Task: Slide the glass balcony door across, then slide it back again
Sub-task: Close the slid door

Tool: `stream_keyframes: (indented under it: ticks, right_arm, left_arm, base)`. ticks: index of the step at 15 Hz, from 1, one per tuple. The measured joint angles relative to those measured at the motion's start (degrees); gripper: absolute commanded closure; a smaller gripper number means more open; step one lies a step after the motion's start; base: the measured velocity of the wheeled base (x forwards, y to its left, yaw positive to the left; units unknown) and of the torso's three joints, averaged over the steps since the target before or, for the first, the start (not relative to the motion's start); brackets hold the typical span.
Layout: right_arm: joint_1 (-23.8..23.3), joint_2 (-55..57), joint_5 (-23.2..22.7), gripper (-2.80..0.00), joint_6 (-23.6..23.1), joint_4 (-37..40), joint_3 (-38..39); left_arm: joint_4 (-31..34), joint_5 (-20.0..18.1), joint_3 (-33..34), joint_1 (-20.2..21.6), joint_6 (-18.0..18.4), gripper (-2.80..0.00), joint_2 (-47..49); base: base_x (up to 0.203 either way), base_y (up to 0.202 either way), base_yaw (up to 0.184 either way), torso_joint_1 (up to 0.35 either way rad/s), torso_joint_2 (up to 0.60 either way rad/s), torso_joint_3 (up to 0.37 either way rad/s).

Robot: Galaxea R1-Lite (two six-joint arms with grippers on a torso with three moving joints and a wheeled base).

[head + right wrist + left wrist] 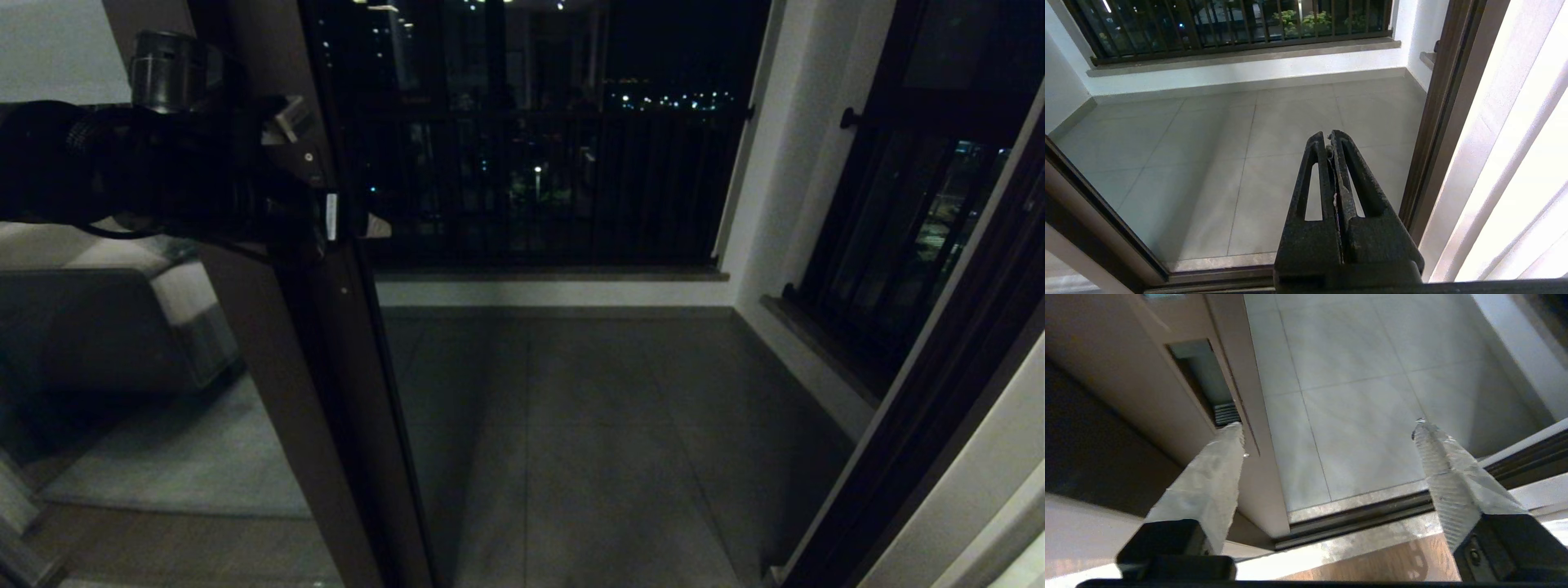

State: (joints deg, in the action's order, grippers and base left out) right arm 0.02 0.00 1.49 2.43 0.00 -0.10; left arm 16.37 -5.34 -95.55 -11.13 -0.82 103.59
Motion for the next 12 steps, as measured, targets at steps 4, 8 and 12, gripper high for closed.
stream_keyframes:
  ticks: [4,8,12]
  right_arm:
    - [0.0,0.0,0.0,0.0,0.0,0.0,0.0]
    - [0.0,0.0,0.0,0.0,0.0,0.0,0.0]
    - [0.0,0.0,0.0,0.0,0.0,0.0,0.0]
  left_arm:
    - [-3.4,0.0,-0.2,0.5,0.0,-2.8,1.9]
    - [-3.5,0.0,-0.3,0.9,0.2,-2.8,3.0]
    - [-3.5,-0.1,-1.4,1.2,0.1,-2.8,4.0]
  base:
    - [0.0,0.0,0.0,0.0,0.0,0.0]
    - [0.0,0.0,0.0,0.0,0.0,0.0]
    - [0.0,0.0,0.0,0.0,0.0,0.0]
